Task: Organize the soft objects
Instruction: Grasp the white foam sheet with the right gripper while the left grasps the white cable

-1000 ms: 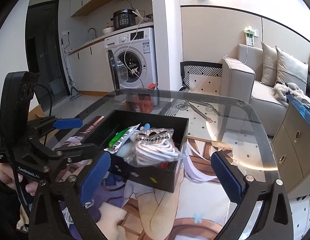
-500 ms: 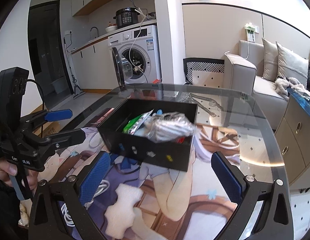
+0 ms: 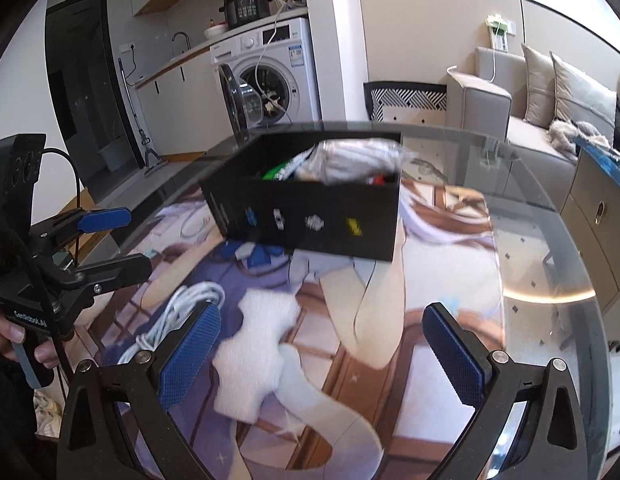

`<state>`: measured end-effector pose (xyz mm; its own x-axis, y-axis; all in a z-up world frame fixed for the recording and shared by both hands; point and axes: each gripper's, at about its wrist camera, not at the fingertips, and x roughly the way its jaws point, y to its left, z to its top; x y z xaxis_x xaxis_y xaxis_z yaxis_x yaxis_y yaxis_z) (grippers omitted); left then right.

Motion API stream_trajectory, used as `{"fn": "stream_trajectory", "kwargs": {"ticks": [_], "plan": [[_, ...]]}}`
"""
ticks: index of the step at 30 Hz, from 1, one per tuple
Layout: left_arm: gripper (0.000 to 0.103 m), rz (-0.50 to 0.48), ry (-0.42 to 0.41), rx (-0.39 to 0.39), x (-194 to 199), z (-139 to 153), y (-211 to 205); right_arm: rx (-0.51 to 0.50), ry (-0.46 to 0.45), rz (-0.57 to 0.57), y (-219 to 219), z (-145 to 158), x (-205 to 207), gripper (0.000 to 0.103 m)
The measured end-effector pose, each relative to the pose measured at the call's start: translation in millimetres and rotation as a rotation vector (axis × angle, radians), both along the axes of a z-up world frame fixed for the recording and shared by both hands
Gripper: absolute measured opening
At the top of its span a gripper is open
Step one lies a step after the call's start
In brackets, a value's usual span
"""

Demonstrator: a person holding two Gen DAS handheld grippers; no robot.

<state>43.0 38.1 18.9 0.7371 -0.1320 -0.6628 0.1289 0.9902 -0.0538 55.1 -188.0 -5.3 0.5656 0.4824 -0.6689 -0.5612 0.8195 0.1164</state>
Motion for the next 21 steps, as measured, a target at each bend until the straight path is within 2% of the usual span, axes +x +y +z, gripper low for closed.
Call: {"fn": "stream_trajectory", "kwargs": {"ticks": [11,21], "plan": [[0.103,-0.036,0.056,-0.017,-11,-18,-9,-0.03,0.046,0.03,9,-21,-14,0.103],[0.103,-0.101,0.109,0.007,-16,-29,-24,-0.06,0.061,0.046,15,-26,-17,0.103]]}}
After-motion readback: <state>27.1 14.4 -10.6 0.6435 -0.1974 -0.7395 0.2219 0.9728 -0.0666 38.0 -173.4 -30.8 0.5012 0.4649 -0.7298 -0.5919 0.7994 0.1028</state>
